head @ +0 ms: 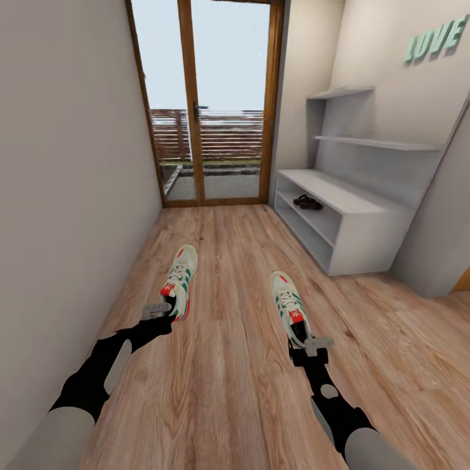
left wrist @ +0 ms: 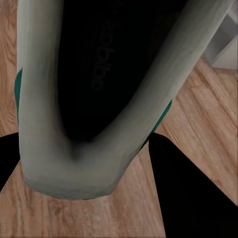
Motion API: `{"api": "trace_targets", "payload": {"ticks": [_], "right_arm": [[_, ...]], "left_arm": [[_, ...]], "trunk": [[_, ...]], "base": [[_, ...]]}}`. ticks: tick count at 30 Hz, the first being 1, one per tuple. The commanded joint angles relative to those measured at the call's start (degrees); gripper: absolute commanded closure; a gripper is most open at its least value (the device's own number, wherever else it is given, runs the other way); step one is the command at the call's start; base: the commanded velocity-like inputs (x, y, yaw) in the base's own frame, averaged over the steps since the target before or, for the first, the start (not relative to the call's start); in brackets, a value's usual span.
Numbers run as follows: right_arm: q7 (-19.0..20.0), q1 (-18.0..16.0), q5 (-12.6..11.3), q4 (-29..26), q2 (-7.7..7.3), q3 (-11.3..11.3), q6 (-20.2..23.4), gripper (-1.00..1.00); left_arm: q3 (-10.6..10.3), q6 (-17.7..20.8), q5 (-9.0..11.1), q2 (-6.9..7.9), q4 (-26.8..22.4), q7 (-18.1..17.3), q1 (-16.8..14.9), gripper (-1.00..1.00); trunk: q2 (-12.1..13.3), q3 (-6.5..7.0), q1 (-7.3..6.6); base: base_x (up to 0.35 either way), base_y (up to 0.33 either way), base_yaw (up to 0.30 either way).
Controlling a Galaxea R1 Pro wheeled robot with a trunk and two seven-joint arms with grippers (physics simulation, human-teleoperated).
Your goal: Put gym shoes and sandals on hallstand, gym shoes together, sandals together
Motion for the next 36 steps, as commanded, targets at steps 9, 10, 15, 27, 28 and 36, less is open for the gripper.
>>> {"api": "trace_targets", "payload": {"ticks": [9, 10, 15, 27, 28, 36], "right_arm": [[-0.2, 0.0, 0.6, 0.1, 0.08, -0.3, -0.2, 1.00], [-0.2, 0.0, 0.6, 0.1, 0.08, -0.3, -0.2, 1.00], [-0.2, 0.0, 0.6, 0.1, 0.08, -0.3, -0.2, 1.00], [-0.2, 0.0, 0.6, 0.1, 0.03, -0.3, -0.2, 1.00], [-0.2, 0.0, 0.6, 0.2, 0.02, -0.3, -0.2, 1.00], [-0.2, 0.0, 0.6, 0.2, 0.00, -0.3, -0.2, 1.00]], "left_arm": [[0.1, 0.5, 0.5, -0.01, -0.1, -0.2, 0.0, 1.00], [0.1, 0.5, 0.5, -0.01, -0.1, -0.2, 0.0, 1.00], [0.1, 0.5, 0.5, -0.01, -0.1, -0.2, 0.0, 1.00], [0.0, 0.5, 0.5, -0.05, -0.1, -0.2, 0.0, 1.00], [0.0, 0.5, 0.5, -0.05, -0.1, -0.2, 0.0, 1.00], [0.0, 0.5, 0.5, -0.03, -0.1, -0.2, 0.0, 1.00]], "trunk": [[0.0, -0.05, 0.02], [0.0, -0.05, 0.02], [0.0, 0.08, 0.02], [0.0, 0.38, 0.02], [0.0, 0.38, 0.02], [0.0, 0.38, 0.02]], "base": [[0.347, 0.000, 0.000], [0.347, 0.000, 0.000], [0.347, 0.000, 0.000], [0.347, 0.000, 0.000], [0.347, 0.000, 0.000], [0.347, 0.045, 0.000]]}}
